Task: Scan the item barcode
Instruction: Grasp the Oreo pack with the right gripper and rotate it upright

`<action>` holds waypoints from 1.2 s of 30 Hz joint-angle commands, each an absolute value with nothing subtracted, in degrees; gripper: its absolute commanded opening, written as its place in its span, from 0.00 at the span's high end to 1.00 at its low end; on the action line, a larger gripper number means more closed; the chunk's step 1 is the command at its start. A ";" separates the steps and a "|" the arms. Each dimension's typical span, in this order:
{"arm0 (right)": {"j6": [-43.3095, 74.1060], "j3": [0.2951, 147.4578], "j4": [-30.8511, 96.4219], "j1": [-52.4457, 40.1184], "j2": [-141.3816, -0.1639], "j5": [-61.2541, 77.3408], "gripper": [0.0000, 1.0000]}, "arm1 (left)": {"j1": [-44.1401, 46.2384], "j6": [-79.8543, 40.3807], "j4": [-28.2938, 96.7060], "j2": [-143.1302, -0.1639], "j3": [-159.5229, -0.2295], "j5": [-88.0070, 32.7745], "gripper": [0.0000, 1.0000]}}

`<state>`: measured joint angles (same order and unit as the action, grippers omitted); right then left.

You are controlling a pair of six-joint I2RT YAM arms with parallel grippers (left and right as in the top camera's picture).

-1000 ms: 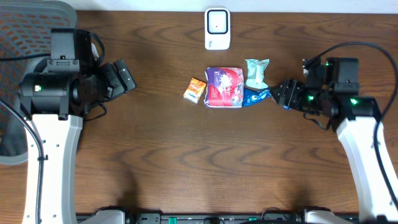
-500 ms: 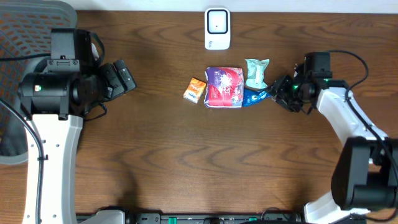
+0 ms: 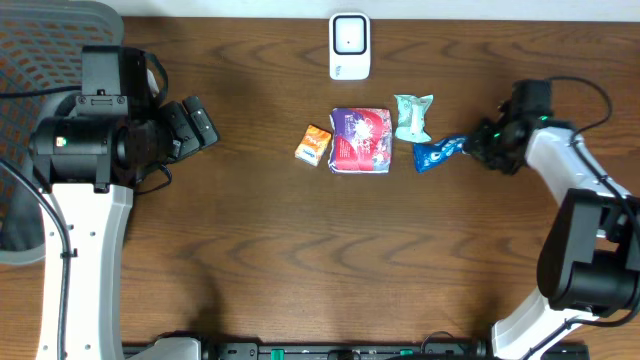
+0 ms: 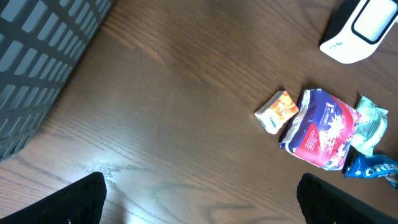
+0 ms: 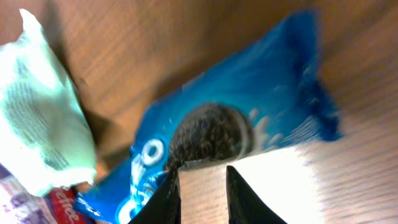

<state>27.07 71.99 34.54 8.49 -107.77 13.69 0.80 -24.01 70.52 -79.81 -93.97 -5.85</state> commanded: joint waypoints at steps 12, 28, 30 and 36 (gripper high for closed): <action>26.72 81.95 46.39 0.91 -110.34 12.75 0.77 | 0.56 -23.83 70.70 -79.72 -93.97 -5.45 0.02; 30.06 73.82 41.65 5.58 -110.74 6.09 0.89 | 0.56 -23.83 70.67 -79.72 -93.97 -5.45 0.02; 30.20 71.33 36.29 5.61 -110.74 5.85 0.90 | 0.56 -23.83 70.70 -79.72 -93.97 -5.45 0.02; 29.95 67.33 15.64 5.56 -113.08 4.97 0.91 | 0.56 -23.83 70.67 -79.72 -93.97 -5.45 0.02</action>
<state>29.58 67.85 20.99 6.04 -110.67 5.43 0.80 -24.01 70.52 -79.81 -93.97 -5.85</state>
